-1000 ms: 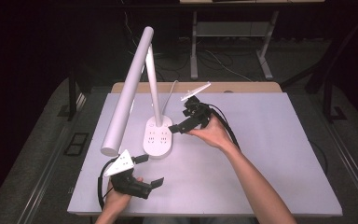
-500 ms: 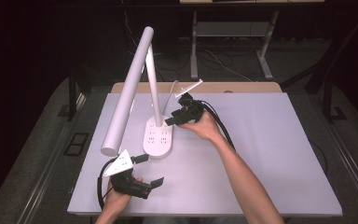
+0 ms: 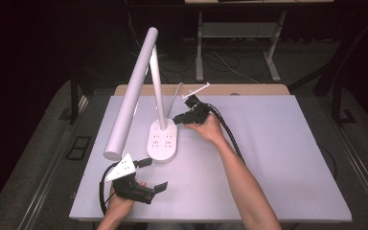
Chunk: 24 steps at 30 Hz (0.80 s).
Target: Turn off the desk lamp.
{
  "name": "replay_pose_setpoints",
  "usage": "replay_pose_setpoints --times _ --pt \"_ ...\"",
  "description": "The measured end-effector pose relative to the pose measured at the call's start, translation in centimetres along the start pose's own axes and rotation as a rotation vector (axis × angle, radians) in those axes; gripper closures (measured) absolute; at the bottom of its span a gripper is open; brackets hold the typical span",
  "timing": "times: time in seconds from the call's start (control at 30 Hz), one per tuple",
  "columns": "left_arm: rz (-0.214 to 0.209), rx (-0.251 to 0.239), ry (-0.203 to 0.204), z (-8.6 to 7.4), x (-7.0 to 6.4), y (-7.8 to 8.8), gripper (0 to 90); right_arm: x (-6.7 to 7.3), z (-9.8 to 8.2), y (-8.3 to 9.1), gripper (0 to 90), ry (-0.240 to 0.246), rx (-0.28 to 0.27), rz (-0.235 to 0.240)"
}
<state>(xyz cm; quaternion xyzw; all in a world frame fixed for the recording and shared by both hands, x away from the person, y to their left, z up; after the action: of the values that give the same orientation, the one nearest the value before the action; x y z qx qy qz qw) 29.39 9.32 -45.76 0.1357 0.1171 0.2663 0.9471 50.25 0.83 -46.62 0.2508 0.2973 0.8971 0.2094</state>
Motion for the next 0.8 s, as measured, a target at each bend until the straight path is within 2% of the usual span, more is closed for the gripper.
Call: replay_pose_setpoints --times 0.27,0.43,0.53,0.8 --pt "-0.003 0.002 -0.002 0.0 -0.1 0.0 0.0 -0.2 -0.1 -0.9 89.5 -0.024 -0.006 0.016" --pt "-0.006 0.007 -0.006 -0.1 -0.1 0.0 0.0 -0.2 -0.5 -1.9 89.9 -0.030 0.015 0.022" --pt "-0.008 0.008 -0.008 -0.1 -0.1 0.0 0.0 -0.2 -0.5 -2.3 90.0 -0.032 0.014 0.016" --pt "-0.007 0.005 -0.008 -0.1 -0.2 0.0 0.0 0.4 -0.6 -2.9 90.0 -0.036 0.025 0.037"
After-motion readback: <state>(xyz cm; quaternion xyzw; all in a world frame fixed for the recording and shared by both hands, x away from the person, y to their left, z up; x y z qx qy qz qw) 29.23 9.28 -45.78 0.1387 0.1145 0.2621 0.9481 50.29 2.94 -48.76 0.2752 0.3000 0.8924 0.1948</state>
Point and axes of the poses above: each handheld gripper's, and its own axes: y roughly backward along the jaws, z roughly out of its top, x roughly to its left, the point moved 10 cm from there along -y, roughly forward along the jaws, and after that the axes turned 1 degree about -y, right-handed, at the moved point
